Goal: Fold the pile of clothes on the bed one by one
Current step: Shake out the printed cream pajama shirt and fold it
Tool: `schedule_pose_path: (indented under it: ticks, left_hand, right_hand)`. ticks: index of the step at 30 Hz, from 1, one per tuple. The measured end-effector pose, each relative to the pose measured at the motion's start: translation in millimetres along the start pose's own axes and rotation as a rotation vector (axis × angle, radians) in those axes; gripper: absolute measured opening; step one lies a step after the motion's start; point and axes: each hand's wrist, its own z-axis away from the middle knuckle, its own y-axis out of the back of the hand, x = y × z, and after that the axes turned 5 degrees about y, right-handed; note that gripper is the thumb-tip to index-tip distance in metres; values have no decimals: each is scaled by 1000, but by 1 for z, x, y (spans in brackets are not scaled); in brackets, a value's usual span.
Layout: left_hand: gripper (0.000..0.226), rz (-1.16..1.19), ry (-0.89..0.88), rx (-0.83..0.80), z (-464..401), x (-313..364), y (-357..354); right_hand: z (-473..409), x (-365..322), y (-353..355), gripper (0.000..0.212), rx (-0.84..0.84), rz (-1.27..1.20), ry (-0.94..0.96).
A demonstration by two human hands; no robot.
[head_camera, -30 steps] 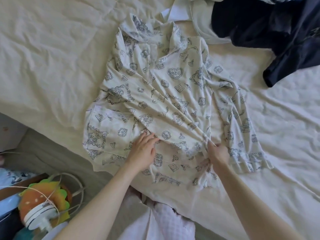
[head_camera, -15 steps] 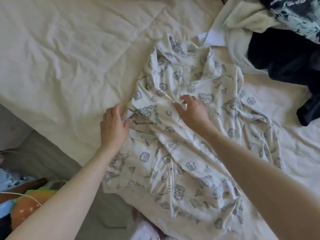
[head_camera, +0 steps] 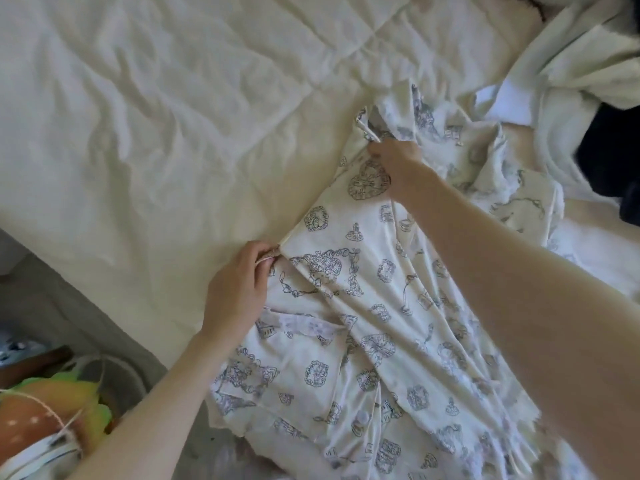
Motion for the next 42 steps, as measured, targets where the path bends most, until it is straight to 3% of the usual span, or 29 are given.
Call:
schedule_pose_path:
  ticks: [7, 15, 18, 21, 23, 26, 30, 35, 38, 42]
  left_hand:
    - [10, 62, 114, -22, -4, -14, 3]
    - [12, 86, 161, 7, 10, -21, 7]
    - [16, 211, 186, -47, 17, -22, 12]
    - [7, 363, 265, -157, 33, -28, 20]
    - [4, 398, 347, -186, 47, -35, 24]
    - [15, 436, 513, -212, 69, -48, 26]
    - [13, 298, 548, -397, 102, -64, 19]
    - [36, 323, 392, -224, 137, -70, 25]
    - [20, 330, 413, -204, 154, -72, 32]
    - [21, 370, 607, -602, 179, -78, 22]
  right_hand:
    - [-11, -7, -11, 28, 99, -134, -15]
    - [-9, -15, -14, 26, 97, -147, 7]
    - [1, -15, -13, 21, 68, -143, 90]
    - [26, 3, -10, 12, 90, 179, 369]
    - [53, 37, -3, 39, 106, 495, 551]
    - [109, 97, 7, 49, 94, 769, 690]
    - [173, 172, 17, 49, 4, 939, 636]
    - [212, 230, 35, 55, -15, 1022, 405]
    - [219, 248, 43, 60, -71, 1051, 351]
    - [224, 256, 50, 60, -62, 997, 406]
